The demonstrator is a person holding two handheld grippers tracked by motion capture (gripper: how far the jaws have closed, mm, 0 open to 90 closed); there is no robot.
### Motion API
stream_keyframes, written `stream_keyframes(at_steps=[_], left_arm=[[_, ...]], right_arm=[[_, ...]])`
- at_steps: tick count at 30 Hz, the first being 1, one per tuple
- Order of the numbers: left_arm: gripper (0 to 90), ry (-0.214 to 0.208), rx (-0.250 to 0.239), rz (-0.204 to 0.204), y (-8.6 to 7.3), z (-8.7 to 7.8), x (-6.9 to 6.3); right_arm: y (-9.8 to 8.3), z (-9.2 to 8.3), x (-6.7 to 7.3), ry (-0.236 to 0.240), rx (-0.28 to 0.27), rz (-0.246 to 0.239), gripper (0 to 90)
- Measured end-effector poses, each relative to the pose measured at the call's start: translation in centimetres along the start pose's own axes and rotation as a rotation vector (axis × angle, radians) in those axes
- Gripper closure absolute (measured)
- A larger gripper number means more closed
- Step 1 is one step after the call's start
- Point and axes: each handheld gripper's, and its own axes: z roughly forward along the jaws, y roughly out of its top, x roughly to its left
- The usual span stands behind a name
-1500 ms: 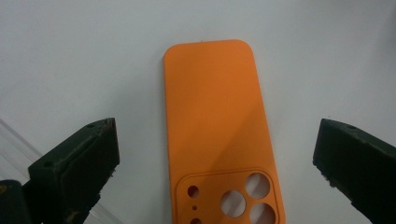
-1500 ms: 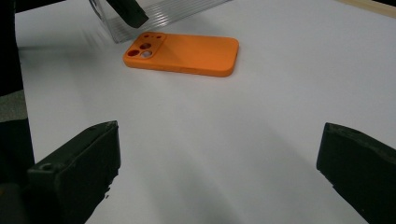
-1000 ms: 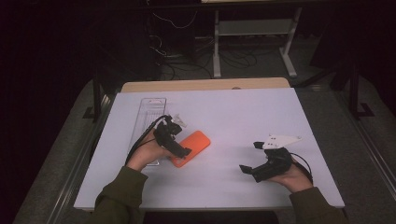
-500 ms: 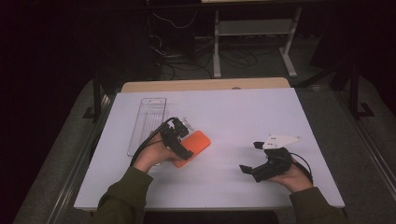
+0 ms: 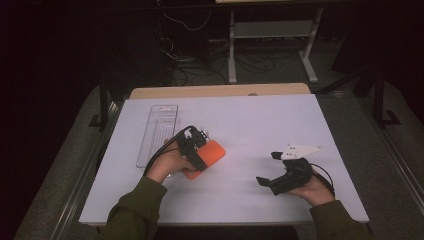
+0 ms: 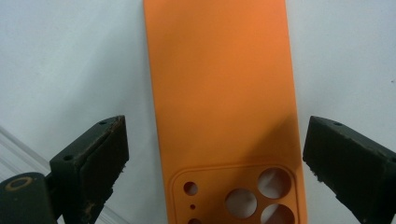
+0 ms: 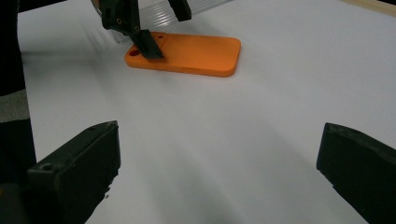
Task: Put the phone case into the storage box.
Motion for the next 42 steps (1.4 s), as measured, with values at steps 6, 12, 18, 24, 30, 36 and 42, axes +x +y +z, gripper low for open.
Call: stream_keyframes(at_steps=[6, 12, 18, 24, 30, 36, 42], left_arm=[[6.4, -0.012, 0.040, 0.008, 0.4, 0.4, 0.0], [6.4, -0.022, 0.074, 0.009, 0.7, 0.8, 0.0], [6.9, -0.034, 0.101, 0.020, 0.9, 1.1, 0.0], [7.2, -0.034, 0.134, 0.030, 1.0, 1.5, -0.1], [11.0, -0.042, 0.156, 0.026, 1.1, 1.7, -0.1], [12.0, -0.058, 0.160, 0.006, 1.1, 1.7, 0.1], [12.2, -0.059, 0.163, 0.002, 1.1, 1.8, 0.1]], right_arm=[[0.1, 0.1, 0.0, 0.006, -0.001, -0.002, 0.0], [0.1, 0.1, 0.0, 0.008, -0.004, -0.002, 0.0], [0.1, 0.0, 0.0, 0.008, -0.005, -0.002, 0.0], [0.1, 0.0, 0.0, 0.008, -0.005, -0.002, 0.0], [0.1, 0.0, 0.0, 0.007, -0.007, -0.007, 0.0], [0.1, 0.0, 0.0, 0.008, -0.005, -0.006, 0.0], [0.1, 0.0, 0.0, 0.007, -0.006, -0.010, 0.0]])
